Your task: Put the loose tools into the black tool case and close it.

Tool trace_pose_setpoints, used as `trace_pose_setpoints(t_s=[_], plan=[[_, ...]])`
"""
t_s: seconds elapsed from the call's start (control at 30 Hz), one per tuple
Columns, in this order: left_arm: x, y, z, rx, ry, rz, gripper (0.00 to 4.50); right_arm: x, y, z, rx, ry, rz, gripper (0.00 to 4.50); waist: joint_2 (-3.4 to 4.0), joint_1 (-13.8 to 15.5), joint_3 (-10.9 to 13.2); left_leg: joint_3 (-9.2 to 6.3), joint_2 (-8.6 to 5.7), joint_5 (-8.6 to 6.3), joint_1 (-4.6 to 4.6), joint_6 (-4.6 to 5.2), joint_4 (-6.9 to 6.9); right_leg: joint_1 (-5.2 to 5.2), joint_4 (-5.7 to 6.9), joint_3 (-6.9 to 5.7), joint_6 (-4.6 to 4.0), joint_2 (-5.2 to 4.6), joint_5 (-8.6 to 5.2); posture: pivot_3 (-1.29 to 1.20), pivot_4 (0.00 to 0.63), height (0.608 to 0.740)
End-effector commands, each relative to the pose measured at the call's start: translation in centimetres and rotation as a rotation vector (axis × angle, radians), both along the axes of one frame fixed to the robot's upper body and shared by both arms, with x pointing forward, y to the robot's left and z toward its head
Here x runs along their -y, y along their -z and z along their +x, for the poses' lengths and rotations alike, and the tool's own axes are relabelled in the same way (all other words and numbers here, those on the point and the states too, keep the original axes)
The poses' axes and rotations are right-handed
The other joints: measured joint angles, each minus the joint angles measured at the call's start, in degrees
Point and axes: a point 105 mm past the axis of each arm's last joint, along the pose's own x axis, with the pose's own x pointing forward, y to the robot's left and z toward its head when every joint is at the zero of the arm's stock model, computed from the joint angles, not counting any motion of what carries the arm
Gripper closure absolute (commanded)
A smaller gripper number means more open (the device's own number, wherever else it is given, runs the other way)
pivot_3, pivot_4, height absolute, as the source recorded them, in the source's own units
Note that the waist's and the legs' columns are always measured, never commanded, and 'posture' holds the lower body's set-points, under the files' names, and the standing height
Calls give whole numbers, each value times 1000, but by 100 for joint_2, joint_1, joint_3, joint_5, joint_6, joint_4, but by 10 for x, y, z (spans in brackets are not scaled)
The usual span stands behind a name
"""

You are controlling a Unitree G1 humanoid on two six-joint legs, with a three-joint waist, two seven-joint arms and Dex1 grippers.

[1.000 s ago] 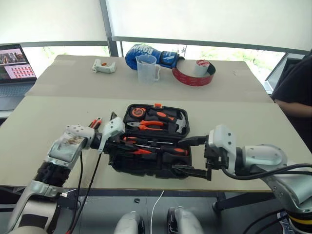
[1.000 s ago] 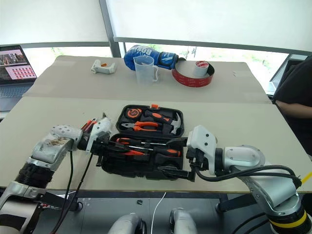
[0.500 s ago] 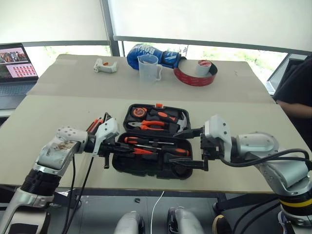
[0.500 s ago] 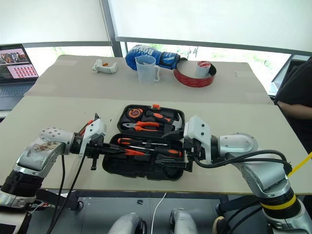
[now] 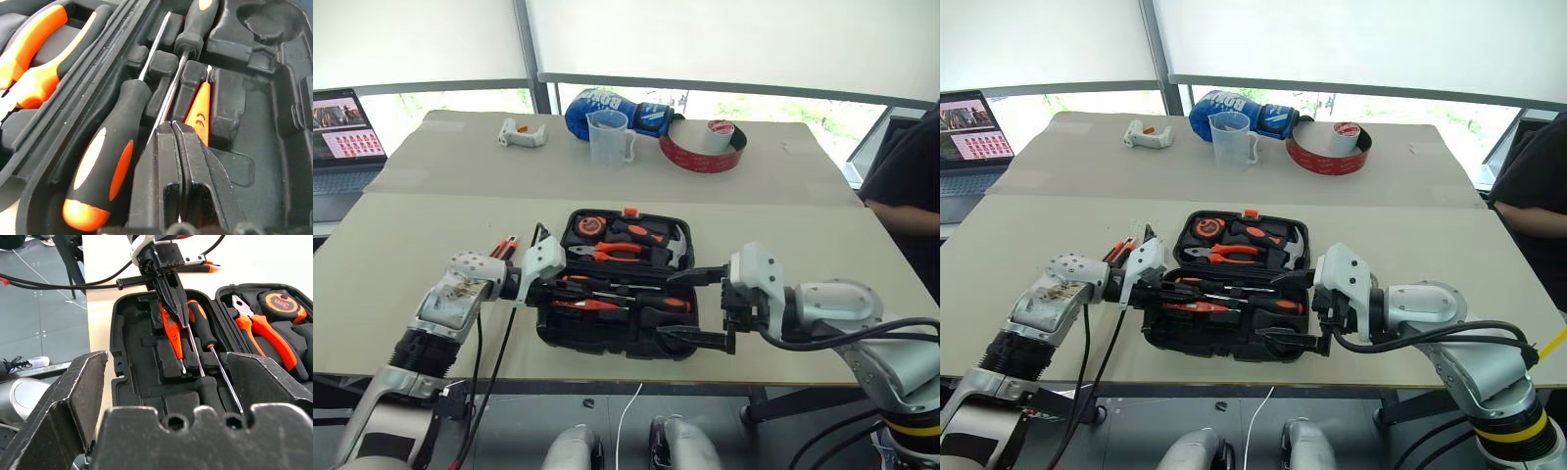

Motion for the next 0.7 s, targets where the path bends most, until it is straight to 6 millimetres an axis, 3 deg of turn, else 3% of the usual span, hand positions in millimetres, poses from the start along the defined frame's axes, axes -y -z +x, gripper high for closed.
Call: trace_pose_setpoints(t_s=[0.03, 0.23, 0.37, 0.47, 0.57, 0.63, 0.7], plan=[[-1, 7, -4, -8, 4, 10, 4402, 1, -12, -3, 41, -7, 9, 0, 0, 0, 0, 0, 0, 0, 0, 0, 0, 0, 0, 0, 0, 0, 0, 0, 150, 714], [-6, 8, -8, -3, -35, -12, 4402, 0, -12, -3, 38, -16, 4, 0, 1, -11, -1, 0, 0, -1, 3, 1, -2, 0, -1, 2, 0, -2, 0, 0, 150, 714], [-16, -15, -9, 38, -103, -70, 4402, -1, -13, -1, 36, -37, 1, 0, 1, -23, -1, -2, 1, -1, 3, 1, -2, 0, 0, 2, 1, -4, 0, 0, 150, 714], [-29, -36, -13, 60, -177, -122, 3607, -4, -16, 2, 35, -62, 7, 0, 0, -28, 0, -3, 4, 0, 2, 0, -4, -3, 0, 1, 1, -4, 0, 0, 150, 714], [-58, -57, -22, 112, -342, -166, 2537, -9, -23, 8, 33, -106, 34, 0, 1, -57, 1, -5, 5, 0, 1, -1, -7, -6, -1, 2, 0, -4, 0, 0, 150, 714], [-77, -61, -31, 135, -448, -171, 1832, -12, -25, 11, 35, -132, 42, 0, 3, -61, 2, -5, 5, 0, 2, -1, -13, -6, -5, 2, -1, -6, 0, 0, 150, 714], [-112, -54, -51, 144, -643, -163, 1040, -18, -27, 15, 40, -178, 49, 0, 6, -70, 3, -6, 4, -1, 3, -1, -18, -5, -10, 0, -3, -8, 0, 0, 150, 714]])
